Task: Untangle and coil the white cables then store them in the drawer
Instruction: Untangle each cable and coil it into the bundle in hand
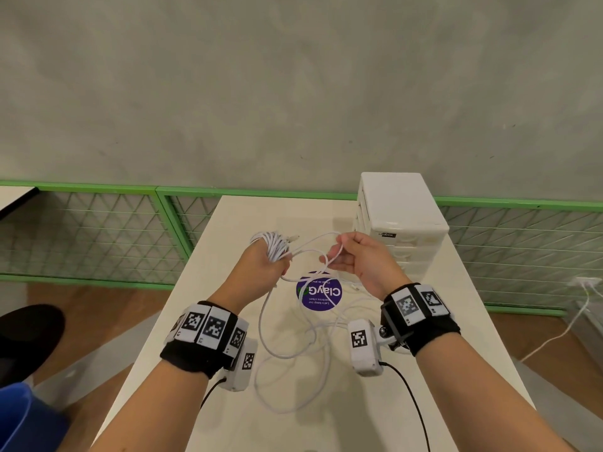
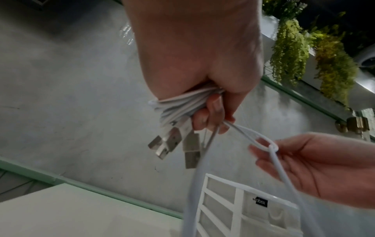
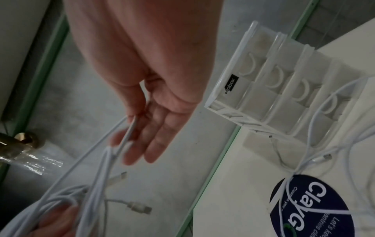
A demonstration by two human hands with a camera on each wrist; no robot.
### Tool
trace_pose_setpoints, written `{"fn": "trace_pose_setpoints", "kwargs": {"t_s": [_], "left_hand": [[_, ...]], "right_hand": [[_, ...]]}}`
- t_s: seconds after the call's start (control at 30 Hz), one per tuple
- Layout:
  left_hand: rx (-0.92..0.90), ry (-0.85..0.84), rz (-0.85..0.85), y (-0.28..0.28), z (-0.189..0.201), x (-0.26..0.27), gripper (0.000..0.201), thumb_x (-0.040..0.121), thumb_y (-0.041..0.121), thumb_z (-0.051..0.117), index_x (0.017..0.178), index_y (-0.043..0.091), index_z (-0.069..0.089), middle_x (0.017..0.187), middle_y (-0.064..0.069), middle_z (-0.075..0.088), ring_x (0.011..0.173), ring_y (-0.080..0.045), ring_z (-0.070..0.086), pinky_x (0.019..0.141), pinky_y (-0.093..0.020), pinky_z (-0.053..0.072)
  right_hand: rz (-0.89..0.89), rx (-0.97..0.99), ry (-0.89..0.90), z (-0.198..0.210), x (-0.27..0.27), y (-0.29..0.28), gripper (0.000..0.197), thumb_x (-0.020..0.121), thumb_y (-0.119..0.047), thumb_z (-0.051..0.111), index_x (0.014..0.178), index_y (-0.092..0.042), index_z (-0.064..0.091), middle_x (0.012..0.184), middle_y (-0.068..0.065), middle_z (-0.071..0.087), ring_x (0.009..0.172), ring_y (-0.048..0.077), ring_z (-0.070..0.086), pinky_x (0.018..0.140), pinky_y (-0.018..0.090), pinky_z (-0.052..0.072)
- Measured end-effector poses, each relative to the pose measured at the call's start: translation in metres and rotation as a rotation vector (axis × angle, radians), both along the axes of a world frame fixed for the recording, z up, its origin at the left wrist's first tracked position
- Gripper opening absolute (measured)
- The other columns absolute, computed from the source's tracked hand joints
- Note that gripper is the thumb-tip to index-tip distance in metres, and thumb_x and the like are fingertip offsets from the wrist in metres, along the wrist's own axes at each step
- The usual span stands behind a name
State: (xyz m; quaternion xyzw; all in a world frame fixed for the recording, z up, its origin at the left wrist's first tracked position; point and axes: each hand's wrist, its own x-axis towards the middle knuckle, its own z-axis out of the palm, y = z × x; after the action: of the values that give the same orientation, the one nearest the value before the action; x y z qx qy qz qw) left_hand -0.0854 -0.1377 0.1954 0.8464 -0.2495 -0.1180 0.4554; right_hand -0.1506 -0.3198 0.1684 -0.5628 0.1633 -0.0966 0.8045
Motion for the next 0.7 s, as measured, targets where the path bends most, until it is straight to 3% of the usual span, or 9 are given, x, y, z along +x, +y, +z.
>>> {"fn": "trace_pose_setpoints", "kwargs": {"t_s": [0.07, 0.13, 0.2, 0.27, 0.37, 0.43, 0.53, 0.63, 0.7], "left_hand": [[0.014, -0.018, -0.039, -0.001, 0.002, -0.002, 0.034, 0.092, 0.004, 0.051, 0.063, 0.023, 0.049, 0.062, 0.002, 0.052, 0.056, -0.010, 0.047, 0.050, -0.016, 0.041], [0.040, -0.041, -0.080, -0.003, 0.004, -0.003, 0.037, 0.092, 0.005, 0.051, 0.063, 0.027, 0.049, 0.065, 0.007, 0.053, 0.059, -0.008, 0.048, 0.048, -0.011, 0.039], [0.071, -0.064, -0.082, -0.002, 0.005, 0.000, 0.034, 0.092, 0.007, 0.053, 0.063, 0.024, 0.049, 0.067, 0.003, 0.053, 0.063, -0.013, 0.050, 0.052, -0.017, 0.041], [0.099, -0.068, -0.065, -0.001, 0.006, 0.004, 0.031, 0.091, 0.009, 0.055, 0.062, 0.020, 0.050, 0.067, -0.001, 0.054, 0.065, -0.019, 0.051, 0.056, -0.026, 0.042], [0.097, -0.078, -0.037, 0.000, 0.010, 0.007, 0.029, 0.089, 0.007, 0.057, 0.061, 0.012, 0.052, 0.068, -0.005, 0.055, 0.062, -0.018, 0.049, 0.054, -0.031, 0.044], [0.089, -0.081, -0.036, 0.000, 0.013, 0.009, 0.028, 0.088, 0.008, 0.059, 0.060, 0.007, 0.058, 0.068, -0.007, 0.056, 0.060, -0.015, 0.050, 0.052, -0.030, 0.047], [0.009, -0.018, 0.011, -0.001, 0.014, 0.009, 0.027, 0.087, 0.007, 0.059, 0.060, 0.010, 0.055, 0.060, 0.001, 0.055, 0.051, -0.007, 0.048, 0.042, -0.017, 0.043], [-0.064, 0.027, 0.003, -0.001, 0.018, 0.007, 0.021, 0.086, 0.007, 0.063, 0.066, 0.010, 0.058, 0.065, 0.002, 0.060, 0.051, -0.004, 0.052, 0.043, -0.016, 0.044], [-0.057, 0.037, -0.036, 0.000, 0.018, 0.005, 0.011, 0.085, 0.010, 0.067, 0.076, 0.006, 0.063, 0.069, 0.000, 0.060, 0.049, -0.002, 0.053, 0.040, -0.011, 0.039]], "right_hand": [[0.000, 0.078, -0.062, 0.002, 0.001, -0.001, 0.020, 0.100, -0.012, 0.037, 0.085, -0.007, 0.050, 0.053, -0.001, 0.049, 0.048, 0.018, 0.057, 0.063, 0.035, 0.055], [-0.024, 0.135, -0.104, 0.003, 0.000, -0.004, 0.020, 0.099, -0.011, 0.039, 0.084, -0.007, 0.052, 0.051, -0.003, 0.038, 0.043, 0.013, 0.042, 0.050, 0.028, 0.049], [-0.067, 0.113, -0.116, 0.003, -0.003, -0.009, 0.013, 0.097, -0.009, 0.044, 0.088, -0.010, 0.054, 0.053, -0.005, 0.035, 0.042, 0.009, 0.031, 0.043, 0.022, 0.036], [-0.097, -0.064, -0.126, 0.001, -0.006, -0.014, 0.012, 0.092, -0.005, 0.053, 0.086, -0.015, 0.054, 0.057, -0.003, 0.032, 0.043, 0.007, 0.026, 0.043, 0.019, 0.029], [-0.017, -0.624, -0.095, -0.001, -0.012, -0.021, 0.012, 0.079, -0.007, 0.070, 0.076, -0.017, 0.064, 0.060, -0.004, 0.031, 0.049, 0.003, 0.029, 0.052, 0.015, 0.030], [0.068, -0.883, -0.028, -0.002, -0.013, -0.023, 0.010, 0.076, -0.015, 0.075, 0.084, -0.021, 0.073, 0.069, -0.005, 0.038, 0.054, 0.001, 0.037, 0.058, 0.012, 0.032], [0.177, -1.015, 0.050, -0.007, -0.011, -0.024, 0.018, 0.082, -0.028, 0.070, 0.098, -0.023, 0.074, 0.082, -0.006, 0.042, 0.066, -0.007, 0.045, 0.066, 0.010, 0.034], [0.280, -1.024, 0.084, -0.008, -0.011, -0.021, 0.018, 0.083, -0.032, 0.067, 0.095, -0.022, 0.076, 0.090, -0.002, 0.046, 0.085, 0.006, 0.050, 0.079, 0.019, 0.038], [0.301, -1.045, 0.113, -0.006, -0.009, -0.020, 0.014, 0.084, -0.028, 0.067, 0.089, -0.018, 0.076, 0.092, 0.000, 0.046, 0.086, 0.011, 0.049, 0.080, 0.023, 0.038]]}}
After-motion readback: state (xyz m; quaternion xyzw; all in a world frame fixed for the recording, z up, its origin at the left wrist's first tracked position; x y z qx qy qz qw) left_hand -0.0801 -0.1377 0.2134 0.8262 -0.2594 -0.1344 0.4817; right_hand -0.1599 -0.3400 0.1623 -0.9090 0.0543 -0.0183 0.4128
